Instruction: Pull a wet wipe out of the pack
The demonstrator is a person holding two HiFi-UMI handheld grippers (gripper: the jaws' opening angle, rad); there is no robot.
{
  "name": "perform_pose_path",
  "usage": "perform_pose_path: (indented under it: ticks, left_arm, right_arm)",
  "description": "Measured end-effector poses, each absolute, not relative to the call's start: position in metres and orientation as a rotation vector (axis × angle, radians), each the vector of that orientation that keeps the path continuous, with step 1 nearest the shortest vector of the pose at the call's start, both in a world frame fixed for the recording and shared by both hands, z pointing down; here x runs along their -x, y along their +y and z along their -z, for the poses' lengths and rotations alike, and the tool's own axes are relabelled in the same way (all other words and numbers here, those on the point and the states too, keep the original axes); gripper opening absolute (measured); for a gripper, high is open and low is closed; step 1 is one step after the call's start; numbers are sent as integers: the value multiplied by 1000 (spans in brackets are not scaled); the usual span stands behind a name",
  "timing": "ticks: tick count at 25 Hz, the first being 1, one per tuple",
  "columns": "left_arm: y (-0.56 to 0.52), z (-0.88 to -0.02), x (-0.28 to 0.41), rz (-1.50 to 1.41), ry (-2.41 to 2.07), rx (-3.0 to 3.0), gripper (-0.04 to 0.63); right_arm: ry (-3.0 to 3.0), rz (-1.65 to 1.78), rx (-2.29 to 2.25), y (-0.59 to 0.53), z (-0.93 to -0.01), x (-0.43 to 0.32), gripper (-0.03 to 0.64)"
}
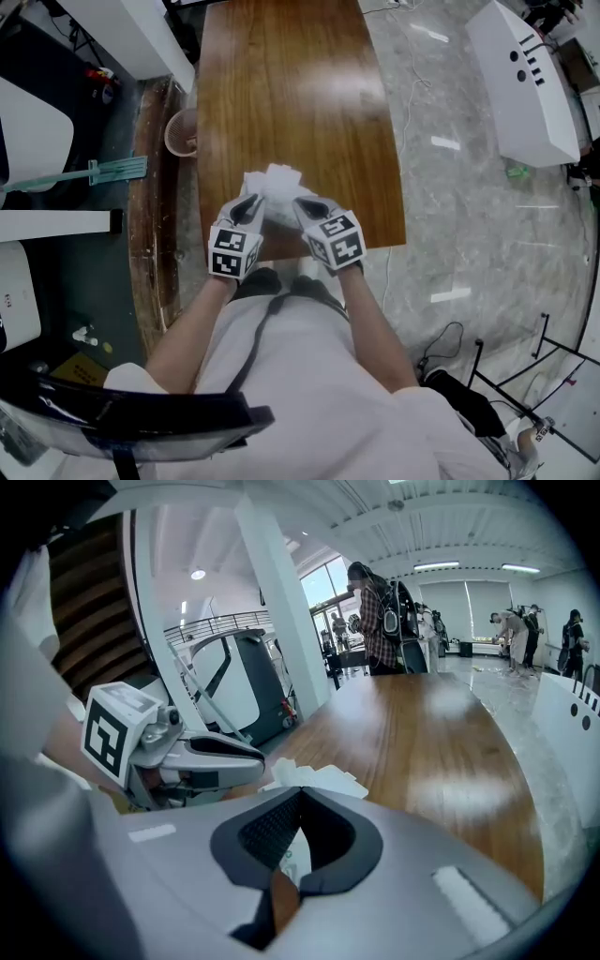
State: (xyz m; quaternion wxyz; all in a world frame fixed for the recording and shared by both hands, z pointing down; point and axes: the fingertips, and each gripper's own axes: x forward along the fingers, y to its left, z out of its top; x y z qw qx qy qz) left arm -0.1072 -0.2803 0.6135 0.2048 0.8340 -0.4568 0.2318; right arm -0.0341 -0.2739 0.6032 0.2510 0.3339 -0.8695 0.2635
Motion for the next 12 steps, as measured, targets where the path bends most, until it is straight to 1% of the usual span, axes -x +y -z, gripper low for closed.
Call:
perform_pose_path:
  ticks: [12]
  left_arm:
    - [-275,-583,93,-590,-1341,-2351,50]
  right_arm:
    - [-2456,-661,-942,-268,-568,17,9]
